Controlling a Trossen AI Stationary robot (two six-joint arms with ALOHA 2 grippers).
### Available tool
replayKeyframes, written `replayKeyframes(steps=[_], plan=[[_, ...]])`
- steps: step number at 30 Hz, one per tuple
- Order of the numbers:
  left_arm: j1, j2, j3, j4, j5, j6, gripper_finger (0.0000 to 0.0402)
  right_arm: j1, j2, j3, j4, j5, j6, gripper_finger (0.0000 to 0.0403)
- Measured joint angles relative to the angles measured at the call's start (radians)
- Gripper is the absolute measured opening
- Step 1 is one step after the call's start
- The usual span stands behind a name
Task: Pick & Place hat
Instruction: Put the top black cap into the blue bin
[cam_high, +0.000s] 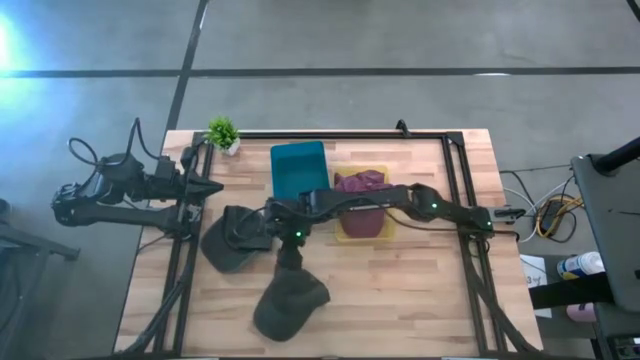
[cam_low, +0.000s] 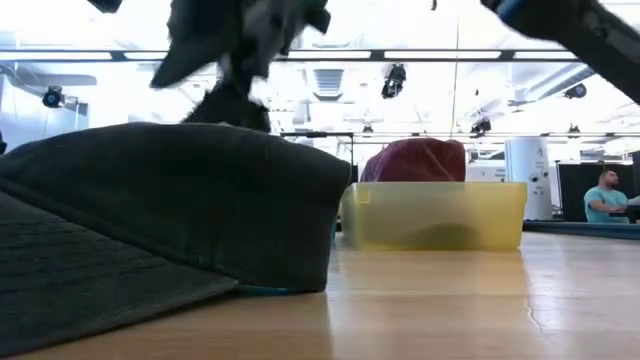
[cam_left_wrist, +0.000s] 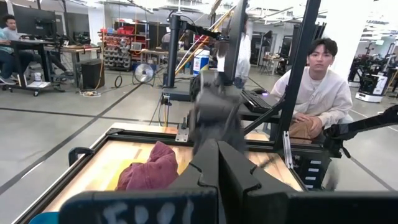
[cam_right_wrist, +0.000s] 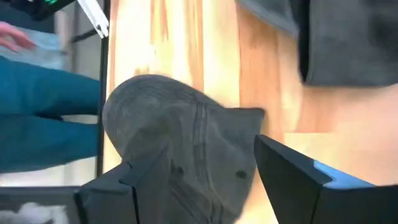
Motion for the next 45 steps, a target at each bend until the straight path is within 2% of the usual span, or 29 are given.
replayKeyframes(steps=[2,9,13,17,23,31,38,42,45], plan=[[0.000,0.000,0.000,0.000,0.000,0.000,0.0000,0.011,-0.038,0.000,-0.032,0.048,-0.027,0.0232],[0.000,0.000,0.000,0.000,0.000,0.000,0.0000,0.029,-0.073,-0.085,-0.288,0.060,0.006,0.0229],[0.000,0.000,0.000,0.000,0.000,0.000,0.0000,0.078,-0.082,-0.191,-0.267,0.009,0.087,0.0223],[0.000,0.000,0.000,0.000,0.000,0.000,0.0000,0.115,-0.126,-0.331,-0.111,0.027,0.228,0.0220],[0.000,0.000,0.000,0.000,0.000,0.000,0.0000,0.136,-0.341,-0.619,0.240,0.212,0.569,0.0219],[0.000,0.000,0.000,0.000,0.000,0.000,0.0000,0.154,-0.575,-1.093,0.703,0.223,1.003,0.0219],[0.000,0.000,0.000,0.000,0.000,0.000,0.0000,0.208,-0.597,-1.337,1.040,0.235,1.253,0.0219],[0.000,0.000,0.000,0.001,0.000,0.000,0.0000,0.214,-0.554,-1.402,1.220,0.294,1.316,0.0219],[0.000,0.001,0.000,0.000,0.000,0.000,0.0000,0.209,-0.515,-1.414,1.287,0.320,1.320,0.0219]])
